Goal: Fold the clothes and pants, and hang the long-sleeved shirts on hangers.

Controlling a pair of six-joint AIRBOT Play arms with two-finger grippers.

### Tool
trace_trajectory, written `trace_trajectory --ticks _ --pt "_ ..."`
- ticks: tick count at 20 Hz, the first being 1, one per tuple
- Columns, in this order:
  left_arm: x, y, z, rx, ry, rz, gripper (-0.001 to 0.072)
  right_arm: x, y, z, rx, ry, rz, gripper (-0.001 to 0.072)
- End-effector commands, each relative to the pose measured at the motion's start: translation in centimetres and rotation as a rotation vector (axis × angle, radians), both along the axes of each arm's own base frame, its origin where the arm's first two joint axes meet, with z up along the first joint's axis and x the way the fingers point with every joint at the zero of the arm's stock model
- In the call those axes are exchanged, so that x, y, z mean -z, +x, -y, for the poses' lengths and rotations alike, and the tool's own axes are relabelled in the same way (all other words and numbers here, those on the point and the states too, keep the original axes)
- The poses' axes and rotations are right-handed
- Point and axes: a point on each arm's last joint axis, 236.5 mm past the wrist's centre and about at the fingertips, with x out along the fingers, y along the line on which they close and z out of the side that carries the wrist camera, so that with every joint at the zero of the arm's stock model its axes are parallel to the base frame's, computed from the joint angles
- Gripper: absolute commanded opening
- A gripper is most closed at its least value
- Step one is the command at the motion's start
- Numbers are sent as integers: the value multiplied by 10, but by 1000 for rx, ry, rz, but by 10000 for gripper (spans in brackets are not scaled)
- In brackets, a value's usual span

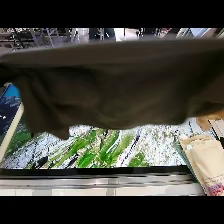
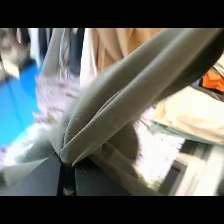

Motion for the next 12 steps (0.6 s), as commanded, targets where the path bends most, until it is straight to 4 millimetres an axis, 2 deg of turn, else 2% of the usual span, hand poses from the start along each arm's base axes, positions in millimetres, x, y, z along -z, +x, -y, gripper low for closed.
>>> trace_trajectory --ticks 1,2,3,4,6,7,9,10,11,12 --pt "3 10 -11 -55 30 5 9 -13 16 20 106 -18 64 24" --pt "26 36 -16 -58 31 -75 8 8 47 20 160 -75 8 24" --pt "59 67 -18 -40 31 -178 9 36 80 17 202 -139 -68 24" --pt "93 97 -21 -23 34 -273 9 72 117 12 236 -205 -160 24" --pt "169 161 -28 5 39 -447 9 154 191 10 290 -300 -360 25" --pt "210 193 -32 19 43 -517 9 201 228 17 324 -328 -465 25" --pt "286 257 -42 -8 21 -596 10 277 294 29 361 -316 -593 26" --pt "320 289 -50 -63 -11 -626 72 310 327 32 369 -273 -628 26" --pt "344 315 -58 -119 -45 -645 368 337 358 32 374 -212 -639 27" --pt "361 337 -65 -184 -89 -667 595 357 384 32 379 -151 -639 50"
